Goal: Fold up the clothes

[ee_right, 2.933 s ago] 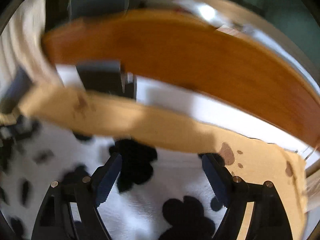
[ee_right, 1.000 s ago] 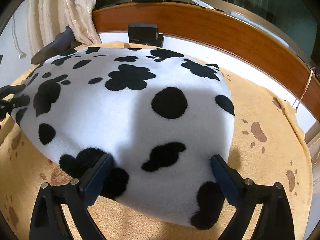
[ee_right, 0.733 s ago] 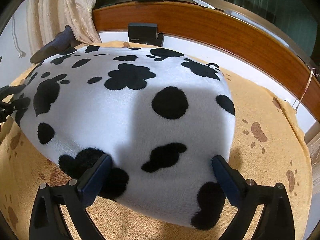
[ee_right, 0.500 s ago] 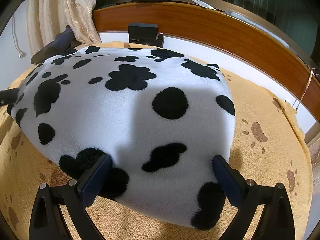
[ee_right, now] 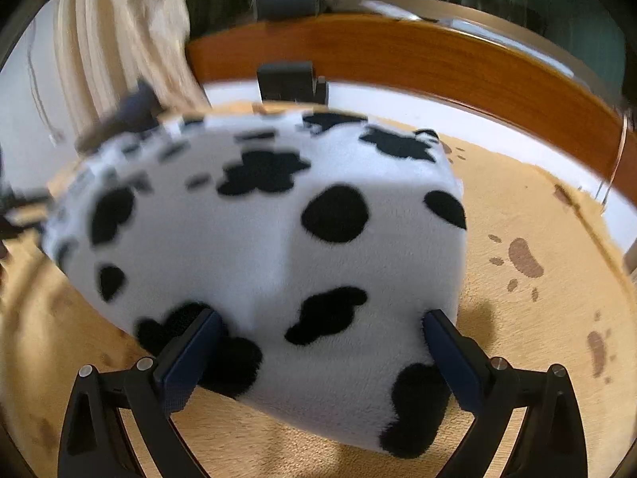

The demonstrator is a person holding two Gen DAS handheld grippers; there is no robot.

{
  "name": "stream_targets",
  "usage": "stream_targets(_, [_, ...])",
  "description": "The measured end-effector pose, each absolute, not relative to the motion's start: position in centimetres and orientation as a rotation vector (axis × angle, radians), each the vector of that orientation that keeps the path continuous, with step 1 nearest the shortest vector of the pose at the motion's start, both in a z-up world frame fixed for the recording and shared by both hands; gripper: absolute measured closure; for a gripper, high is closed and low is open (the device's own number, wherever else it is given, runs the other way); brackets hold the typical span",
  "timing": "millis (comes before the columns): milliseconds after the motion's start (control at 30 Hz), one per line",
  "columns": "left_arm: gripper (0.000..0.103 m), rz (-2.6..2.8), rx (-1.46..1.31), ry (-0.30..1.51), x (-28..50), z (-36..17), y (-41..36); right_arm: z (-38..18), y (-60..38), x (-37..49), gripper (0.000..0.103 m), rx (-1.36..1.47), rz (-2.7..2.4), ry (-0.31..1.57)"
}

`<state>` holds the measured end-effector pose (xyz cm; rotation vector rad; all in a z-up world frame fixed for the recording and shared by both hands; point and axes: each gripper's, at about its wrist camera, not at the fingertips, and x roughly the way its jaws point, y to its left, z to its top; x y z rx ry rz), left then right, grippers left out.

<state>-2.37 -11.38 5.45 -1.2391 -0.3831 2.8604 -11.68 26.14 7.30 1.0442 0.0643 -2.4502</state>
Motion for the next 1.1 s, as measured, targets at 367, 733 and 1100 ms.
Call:
stream_targets(367, [0.0,2.623,-0.938,0.812,-0.6,5.3,12.5,9.2,38.1,-11.8,0.001,0.964,-2.67,-0.537])
stream_targets(733, [0.001,2.214,-0.751,1.383,-2.4,2.1,23.8,9.7,41.6,-11.8,0.001,0.954,-2.726,-0.678])
stream_targets(1100, [0.0,2.047,-0.619,1.612,-2.9,1.7,26.9,9.5,43.8,-11.3,0.001,0.95,-2.729,-0.808])
